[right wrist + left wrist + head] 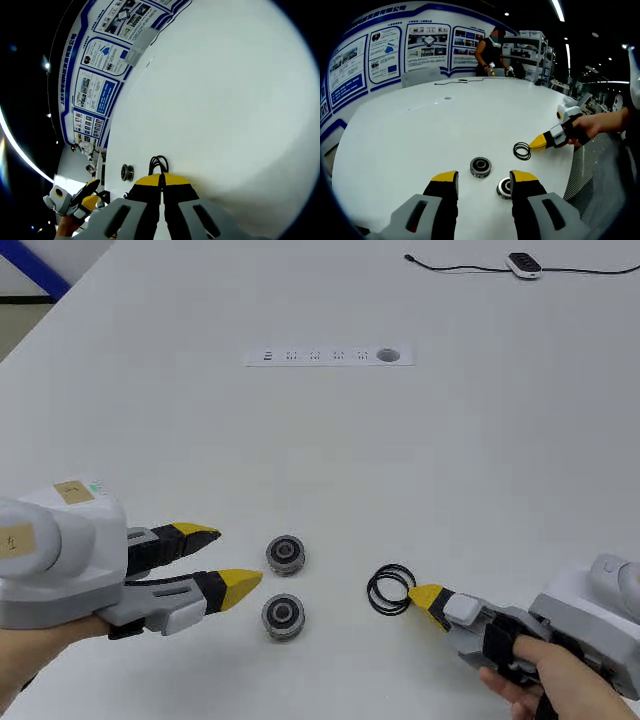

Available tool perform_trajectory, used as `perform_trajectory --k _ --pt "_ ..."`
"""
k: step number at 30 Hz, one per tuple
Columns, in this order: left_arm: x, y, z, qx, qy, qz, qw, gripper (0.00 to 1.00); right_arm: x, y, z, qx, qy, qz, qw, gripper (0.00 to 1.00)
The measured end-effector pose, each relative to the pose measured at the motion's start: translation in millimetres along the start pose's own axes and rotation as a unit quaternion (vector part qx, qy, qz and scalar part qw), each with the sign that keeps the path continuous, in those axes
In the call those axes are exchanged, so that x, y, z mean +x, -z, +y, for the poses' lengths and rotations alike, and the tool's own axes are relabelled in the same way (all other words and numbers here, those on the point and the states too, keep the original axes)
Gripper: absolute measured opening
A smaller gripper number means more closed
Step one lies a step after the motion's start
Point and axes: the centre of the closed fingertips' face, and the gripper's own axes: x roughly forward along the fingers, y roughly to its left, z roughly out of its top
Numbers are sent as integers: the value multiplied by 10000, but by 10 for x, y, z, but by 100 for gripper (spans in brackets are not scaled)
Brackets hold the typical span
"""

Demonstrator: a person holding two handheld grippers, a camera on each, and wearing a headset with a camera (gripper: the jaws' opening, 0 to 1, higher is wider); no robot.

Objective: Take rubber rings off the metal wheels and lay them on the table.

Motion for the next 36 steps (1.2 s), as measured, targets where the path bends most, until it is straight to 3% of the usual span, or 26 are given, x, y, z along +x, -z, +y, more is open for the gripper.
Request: perform_trajectory --k 10,14,24,27,30,32,36 --pt "-70 69 7 -108 -86 -19 9999 43 9 29 16 -555 114 94 9983 5" --pt "-99 91 12 -106 -117 -1 9999 43 2 38 19 -1244 196 188 9919 6" --pt "-162 110 25 -322 -218 -127 9992 44 -45 15 75 -2114 223 220 9769 11" --pt "-202 86 58 -423 -302 -252 9983 44 -71 -28 130 -2389 113 138 9709 12" --pt "-279 27 121 -431 -501 -494 9966 44 -121 -142 143 -3143 132 102 9492 15" --pt "-330 1 135 -441 -559 -605 9956 44 -155 -233 138 -3429 182 8 9392 16" --pt "-429 -18 177 -451 -697 -769 9936 46 -250 -382 145 -3562 140 -149 9342 16"
